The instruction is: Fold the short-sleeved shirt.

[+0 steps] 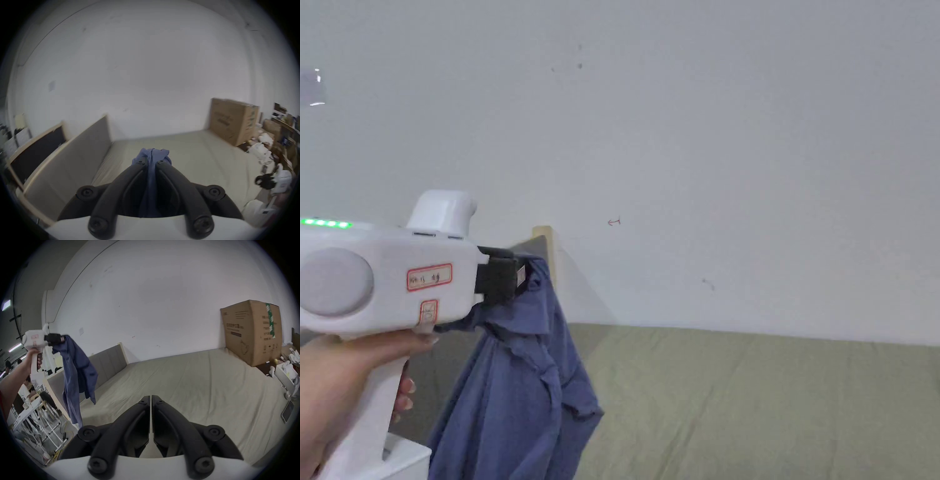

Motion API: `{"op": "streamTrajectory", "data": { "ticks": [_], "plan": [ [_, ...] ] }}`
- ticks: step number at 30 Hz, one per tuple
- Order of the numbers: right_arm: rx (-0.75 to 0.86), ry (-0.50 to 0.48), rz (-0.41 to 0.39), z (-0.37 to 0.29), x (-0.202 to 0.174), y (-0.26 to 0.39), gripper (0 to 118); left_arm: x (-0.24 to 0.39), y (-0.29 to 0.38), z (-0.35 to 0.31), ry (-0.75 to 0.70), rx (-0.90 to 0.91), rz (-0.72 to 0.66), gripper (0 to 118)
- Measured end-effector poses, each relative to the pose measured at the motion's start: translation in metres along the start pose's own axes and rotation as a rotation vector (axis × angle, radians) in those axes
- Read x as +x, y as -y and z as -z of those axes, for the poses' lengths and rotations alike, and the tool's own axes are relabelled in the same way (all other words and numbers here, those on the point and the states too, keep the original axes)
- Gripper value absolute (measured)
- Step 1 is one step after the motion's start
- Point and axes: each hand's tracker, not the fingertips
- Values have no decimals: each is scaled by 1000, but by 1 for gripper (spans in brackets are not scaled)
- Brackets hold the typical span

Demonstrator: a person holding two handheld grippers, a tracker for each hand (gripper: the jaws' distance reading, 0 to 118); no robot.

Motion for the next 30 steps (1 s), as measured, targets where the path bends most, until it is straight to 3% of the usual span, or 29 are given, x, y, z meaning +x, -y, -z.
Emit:
{"op": "streamTrajectory", "data": {
  "ticks": [6, 10, 14, 17, 20, 22, 24, 26, 30],
  "plan": [
    [66, 78, 7, -34, 33, -10, 2, 118, -20, 34, 286, 45, 37, 5],
    [76, 129, 30, -45, 57, -4, 2, 183, 11, 100, 489, -121, -73, 5],
    [44, 170, 76, -49, 76, 8, 2, 249, 100, 186, 540, -387, -59, 5],
    [7, 196, 87, -49, 88, 20, 2, 285, 193, 231, 497, -564, -32, 5],
    [-40, 214, 87, -45, 96, 33, 2, 299, 273, 257, 474, -711, -89, 8],
    [-82, 221, 89, -41, 100, 40, 2, 299, 305, 260, 467, -786, -143, 55],
    [-104, 218, 96, -37, 101, 45, 2, 296, 322, 259, 453, -808, -160, 118],
    [-115, 217, 95, -32, 101, 49, 2, 289, 314, 250, 458, -747, -180, 110],
    [-119, 212, 106, -24, 97, 47, 2, 254, 260, 226, 460, -618, -243, 110]
  ]
}}
